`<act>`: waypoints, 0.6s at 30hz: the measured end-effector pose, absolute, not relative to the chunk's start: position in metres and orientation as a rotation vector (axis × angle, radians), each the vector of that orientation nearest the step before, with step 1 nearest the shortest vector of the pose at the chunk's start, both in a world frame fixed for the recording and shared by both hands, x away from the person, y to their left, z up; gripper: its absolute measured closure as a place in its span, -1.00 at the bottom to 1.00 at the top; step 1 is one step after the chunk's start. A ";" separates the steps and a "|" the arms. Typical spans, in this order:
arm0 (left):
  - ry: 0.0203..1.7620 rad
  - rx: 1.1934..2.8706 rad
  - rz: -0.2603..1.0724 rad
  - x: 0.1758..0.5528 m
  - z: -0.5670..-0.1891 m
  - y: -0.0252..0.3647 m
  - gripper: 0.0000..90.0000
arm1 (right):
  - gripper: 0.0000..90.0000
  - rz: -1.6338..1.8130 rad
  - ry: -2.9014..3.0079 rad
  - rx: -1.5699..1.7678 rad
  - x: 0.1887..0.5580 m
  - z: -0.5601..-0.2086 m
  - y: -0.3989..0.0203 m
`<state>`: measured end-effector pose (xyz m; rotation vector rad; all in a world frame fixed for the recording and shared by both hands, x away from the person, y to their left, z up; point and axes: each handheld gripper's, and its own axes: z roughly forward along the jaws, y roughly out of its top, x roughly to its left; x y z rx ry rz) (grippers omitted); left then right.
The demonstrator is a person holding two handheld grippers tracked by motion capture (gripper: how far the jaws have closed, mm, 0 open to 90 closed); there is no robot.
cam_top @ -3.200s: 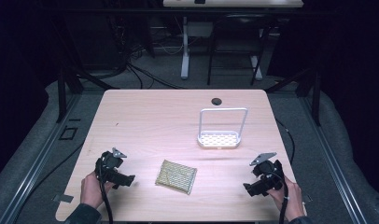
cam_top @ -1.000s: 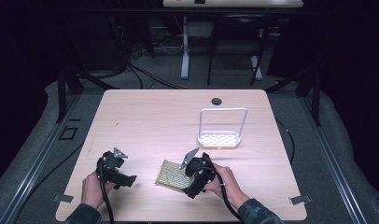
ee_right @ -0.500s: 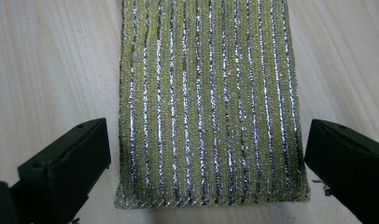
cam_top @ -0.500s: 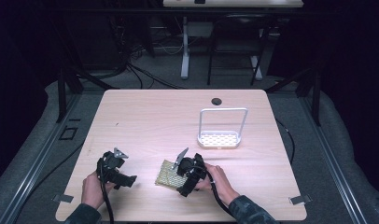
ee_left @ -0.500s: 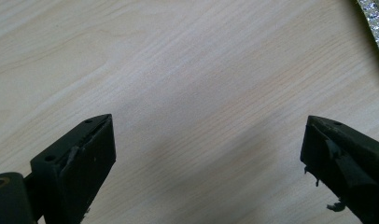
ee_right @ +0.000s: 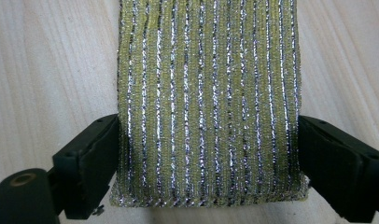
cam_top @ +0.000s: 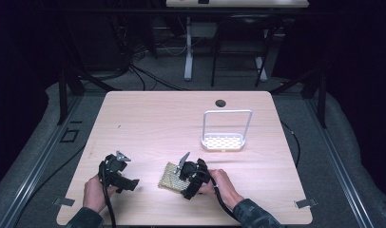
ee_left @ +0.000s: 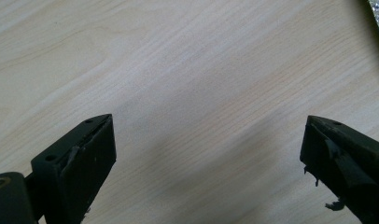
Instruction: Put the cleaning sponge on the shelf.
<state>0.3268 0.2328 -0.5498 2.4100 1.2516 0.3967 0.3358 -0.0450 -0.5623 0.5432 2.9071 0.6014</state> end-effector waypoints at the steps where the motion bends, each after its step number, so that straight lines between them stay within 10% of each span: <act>1: 1.251 2.410 0.398 0.327 -0.550 0.233 -0.92 | -0.72 0.603 2.909 0.547 0.335 -0.562 -0.045; 18: 1.246 2.414 0.401 0.326 -0.550 0.232 -0.92 | -0.33 0.686 2.884 0.570 0.334 -0.556 -0.051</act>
